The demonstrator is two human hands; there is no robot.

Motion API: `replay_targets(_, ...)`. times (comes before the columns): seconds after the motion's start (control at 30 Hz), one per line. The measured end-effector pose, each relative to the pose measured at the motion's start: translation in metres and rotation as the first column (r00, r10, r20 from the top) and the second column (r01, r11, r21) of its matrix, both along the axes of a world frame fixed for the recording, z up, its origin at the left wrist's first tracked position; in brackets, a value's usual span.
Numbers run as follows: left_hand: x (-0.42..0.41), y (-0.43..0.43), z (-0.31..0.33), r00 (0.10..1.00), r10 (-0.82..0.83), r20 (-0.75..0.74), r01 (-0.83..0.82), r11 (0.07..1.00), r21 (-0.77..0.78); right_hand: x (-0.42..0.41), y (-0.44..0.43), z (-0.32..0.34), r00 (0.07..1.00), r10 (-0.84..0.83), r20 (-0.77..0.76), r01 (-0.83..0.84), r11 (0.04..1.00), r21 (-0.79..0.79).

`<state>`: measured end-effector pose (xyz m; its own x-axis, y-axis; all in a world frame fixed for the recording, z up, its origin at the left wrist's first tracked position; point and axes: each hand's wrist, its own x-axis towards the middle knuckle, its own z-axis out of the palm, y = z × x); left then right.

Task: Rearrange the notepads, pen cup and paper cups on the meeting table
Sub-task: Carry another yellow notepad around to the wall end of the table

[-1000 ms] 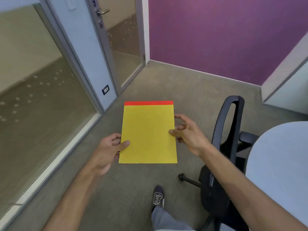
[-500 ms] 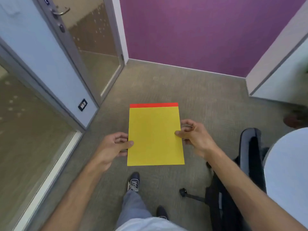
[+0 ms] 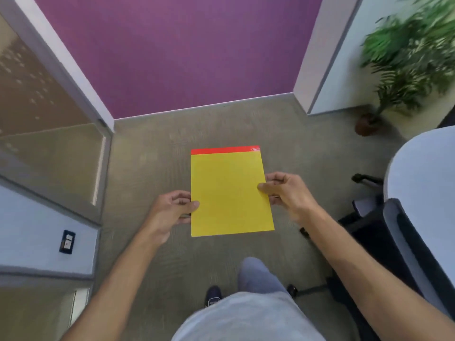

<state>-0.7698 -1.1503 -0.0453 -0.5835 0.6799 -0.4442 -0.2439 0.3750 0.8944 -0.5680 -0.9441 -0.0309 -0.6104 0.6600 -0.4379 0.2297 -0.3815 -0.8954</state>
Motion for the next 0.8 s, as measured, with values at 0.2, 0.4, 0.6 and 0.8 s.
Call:
replay_targets(0.2, -0.051, 0.096, 0.001, 0.993, -0.118, 0.009, 0.118, 0.993, 0.007, -0.023, 0.064, -0.007, 0.996, -0.088, -0.032, 0.088, 0.996, 0.009)
replay_targets(0.4, -0.081, 0.232, -0.006, 0.972, -0.235, -0.005, 0.235, 0.972, 0.018, -0.031, 0.171, -0.023, 0.983, -0.173, -0.052, 0.175, 0.984, 0.029)
replay_targets(0.6, -0.086, 0.382, 0.003, 0.937, -0.349, -0.017, 0.349, 0.937, 0.019, -0.022, 0.29, -0.022, 0.949, -0.313, -0.031, 0.314, 0.949, 0.018)
replay_targets(0.8, -0.068, 0.521, 0.01, 0.875, -0.484, -0.03, 0.485, 0.874, 0.03, 0.009, 0.386, -0.013, 0.883, -0.47, -0.003, 0.469, 0.882, 0.033)
